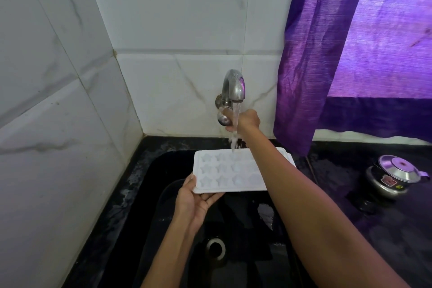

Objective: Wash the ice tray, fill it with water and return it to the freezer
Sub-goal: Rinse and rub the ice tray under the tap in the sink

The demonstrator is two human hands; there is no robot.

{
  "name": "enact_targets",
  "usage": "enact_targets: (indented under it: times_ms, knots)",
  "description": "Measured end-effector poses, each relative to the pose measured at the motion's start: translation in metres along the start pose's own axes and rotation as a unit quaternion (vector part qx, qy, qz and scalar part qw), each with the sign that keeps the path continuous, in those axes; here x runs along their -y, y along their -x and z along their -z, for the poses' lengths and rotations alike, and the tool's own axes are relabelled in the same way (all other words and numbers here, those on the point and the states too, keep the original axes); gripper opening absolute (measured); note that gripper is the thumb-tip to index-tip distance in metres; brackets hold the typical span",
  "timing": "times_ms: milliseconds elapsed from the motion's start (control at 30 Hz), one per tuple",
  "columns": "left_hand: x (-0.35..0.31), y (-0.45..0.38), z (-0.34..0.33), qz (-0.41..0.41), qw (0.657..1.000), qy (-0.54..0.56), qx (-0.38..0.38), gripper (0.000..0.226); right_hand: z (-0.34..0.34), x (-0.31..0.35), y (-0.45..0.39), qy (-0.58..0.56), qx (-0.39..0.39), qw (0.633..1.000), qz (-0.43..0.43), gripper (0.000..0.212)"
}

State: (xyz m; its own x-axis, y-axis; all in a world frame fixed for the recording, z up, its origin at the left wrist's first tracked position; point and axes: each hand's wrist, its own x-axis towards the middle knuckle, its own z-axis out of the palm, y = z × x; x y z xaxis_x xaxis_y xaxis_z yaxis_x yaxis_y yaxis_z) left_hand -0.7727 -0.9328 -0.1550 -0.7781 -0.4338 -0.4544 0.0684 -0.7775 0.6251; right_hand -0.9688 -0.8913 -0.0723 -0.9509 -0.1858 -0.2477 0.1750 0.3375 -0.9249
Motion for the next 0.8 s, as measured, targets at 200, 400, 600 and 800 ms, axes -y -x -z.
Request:
enact_targets:
  times_ms: [200, 400, 600, 800]
  knots:
    - [0.002, -0.004, 0.001, -0.016, 1.000, 0.014, -0.011, 0.027, 0.006, -0.043, 0.052, 0.296, -0.039, 0.951, 0.074, 0.061]
    - [0.011, -0.012, -0.001, -0.018, 0.999, 0.031, -0.031, 0.029, -0.032, -0.091, 0.121, 0.418, 0.084, 0.879, 0.213, 0.067]
    - [0.013, -0.012, 0.011, -0.034, 0.998, 0.042, -0.034, 0.030, -0.004, -0.125, 0.120, 0.518, 0.088, 0.818, 0.234, 0.080]
    - [0.022, -0.002, 0.014, -0.023, 0.999, 0.016, -0.025, 0.028, 0.016, -0.134, 0.107, 0.479, -0.024, 0.877, 0.037, 0.085]
